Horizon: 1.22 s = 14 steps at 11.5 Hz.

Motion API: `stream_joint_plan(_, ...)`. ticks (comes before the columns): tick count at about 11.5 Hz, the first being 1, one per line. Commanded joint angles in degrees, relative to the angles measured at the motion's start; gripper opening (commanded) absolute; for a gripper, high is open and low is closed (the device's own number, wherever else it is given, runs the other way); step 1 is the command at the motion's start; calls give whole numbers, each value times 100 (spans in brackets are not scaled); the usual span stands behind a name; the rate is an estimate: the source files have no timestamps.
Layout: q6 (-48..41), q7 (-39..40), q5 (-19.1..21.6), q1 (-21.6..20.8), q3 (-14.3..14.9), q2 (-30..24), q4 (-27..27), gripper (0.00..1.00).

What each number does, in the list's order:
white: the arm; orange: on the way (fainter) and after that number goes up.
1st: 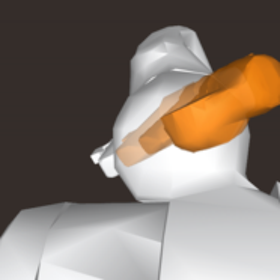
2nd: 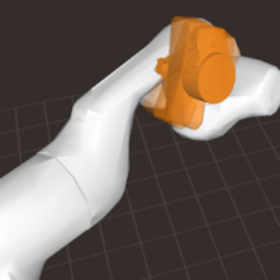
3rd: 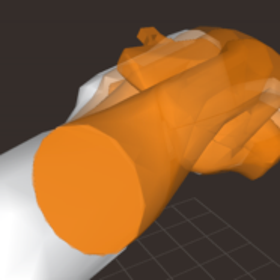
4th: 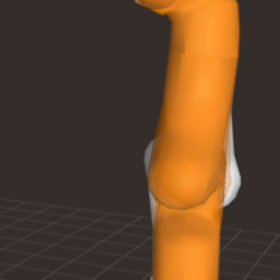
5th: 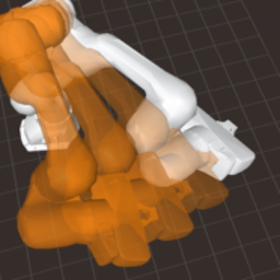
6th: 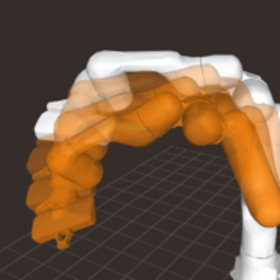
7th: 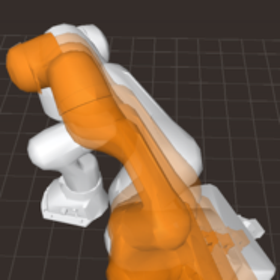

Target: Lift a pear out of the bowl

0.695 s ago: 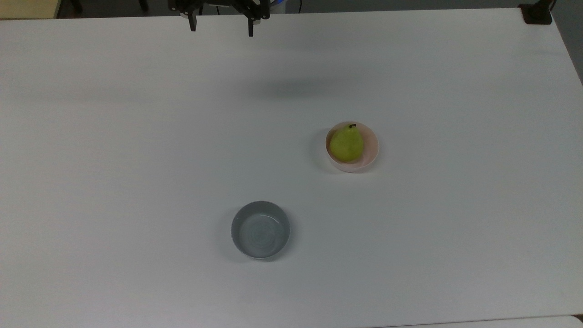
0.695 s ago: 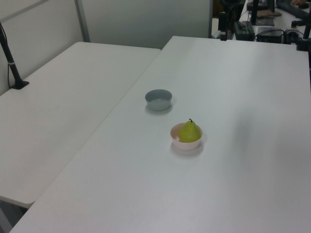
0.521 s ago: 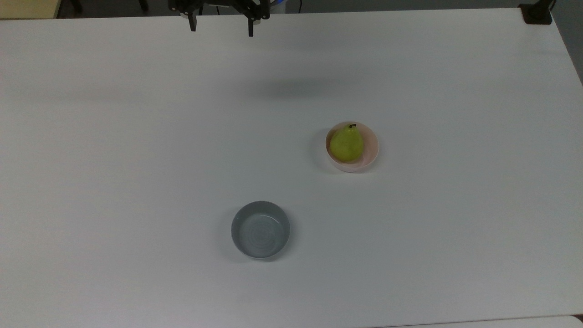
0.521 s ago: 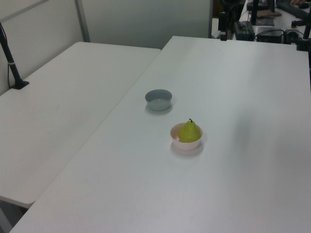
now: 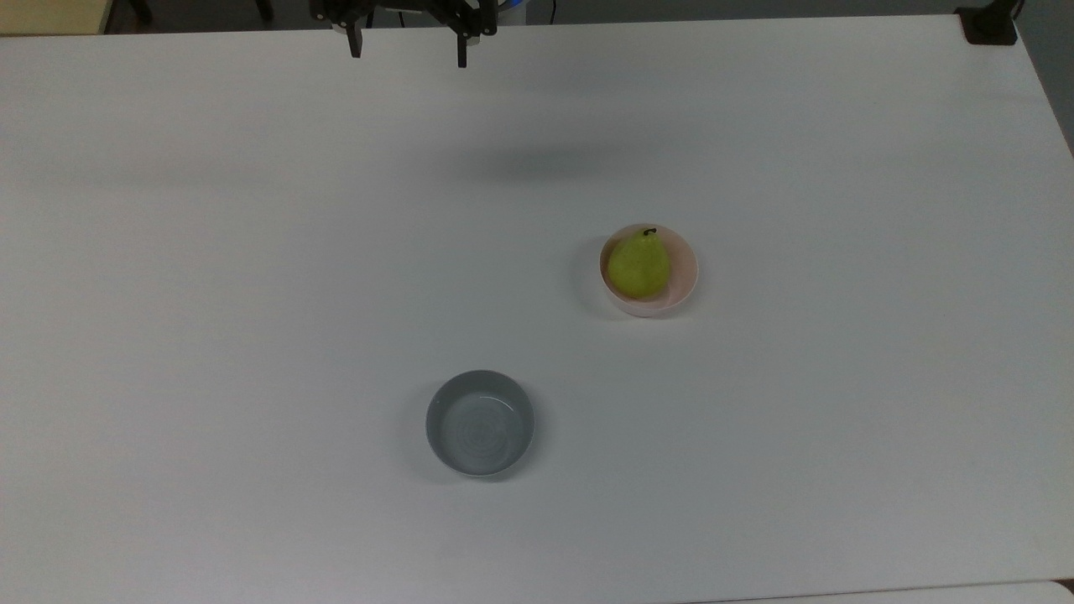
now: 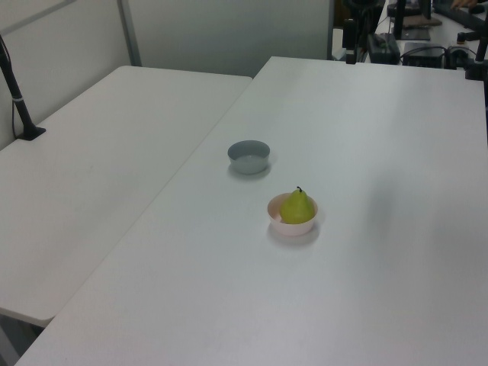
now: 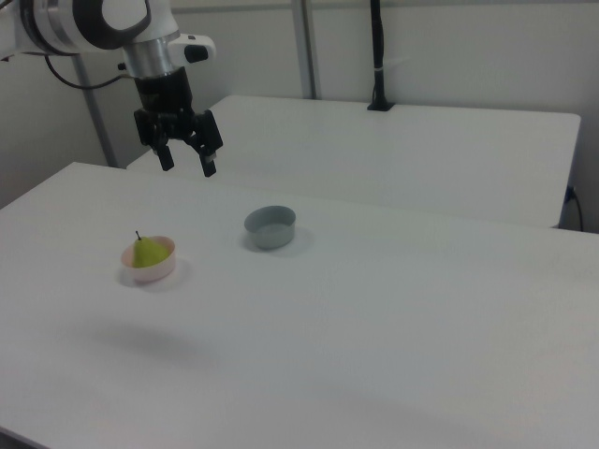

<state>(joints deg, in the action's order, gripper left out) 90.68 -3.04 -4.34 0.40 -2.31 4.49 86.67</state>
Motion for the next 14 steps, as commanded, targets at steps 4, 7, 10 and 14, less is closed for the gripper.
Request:
stream_joint_plan(4, -86, 5, 47, -101, 117, -150, 140, 100)
stream_joint_plan(7, -77, 5, 82, -110, 108, -124, 122, 100)
stream_joint_plan(10, 141, -38, 117, -145, 12, -36, 122, 100)
stream_joint_plan(14, 205, -118, 126, -145, -331, 122, 96, 100)
